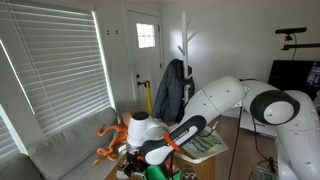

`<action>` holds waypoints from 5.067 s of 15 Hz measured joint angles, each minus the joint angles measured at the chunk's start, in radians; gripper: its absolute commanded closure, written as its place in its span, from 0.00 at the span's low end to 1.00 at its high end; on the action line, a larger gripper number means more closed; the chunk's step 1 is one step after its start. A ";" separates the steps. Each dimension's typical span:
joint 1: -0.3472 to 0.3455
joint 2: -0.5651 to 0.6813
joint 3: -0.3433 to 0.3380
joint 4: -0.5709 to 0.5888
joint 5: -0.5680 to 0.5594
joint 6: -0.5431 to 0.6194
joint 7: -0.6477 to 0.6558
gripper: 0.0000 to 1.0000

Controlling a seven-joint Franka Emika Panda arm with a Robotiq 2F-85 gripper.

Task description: Move the silver spoon to the right.

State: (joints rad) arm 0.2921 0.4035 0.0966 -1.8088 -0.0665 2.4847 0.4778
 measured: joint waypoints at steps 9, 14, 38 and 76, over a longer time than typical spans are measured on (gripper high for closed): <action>0.029 -0.059 -0.073 0.002 -0.052 0.198 0.134 1.00; 0.013 -0.177 -0.084 -0.085 -0.059 0.131 0.133 0.53; 0.045 -0.032 -0.021 0.107 -0.130 -0.203 0.266 0.16; -0.040 -0.427 -0.150 -0.237 -0.363 -0.124 0.837 0.92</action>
State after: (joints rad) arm 0.2522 -0.0235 -0.0539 -2.0458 -0.4299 2.3612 1.3151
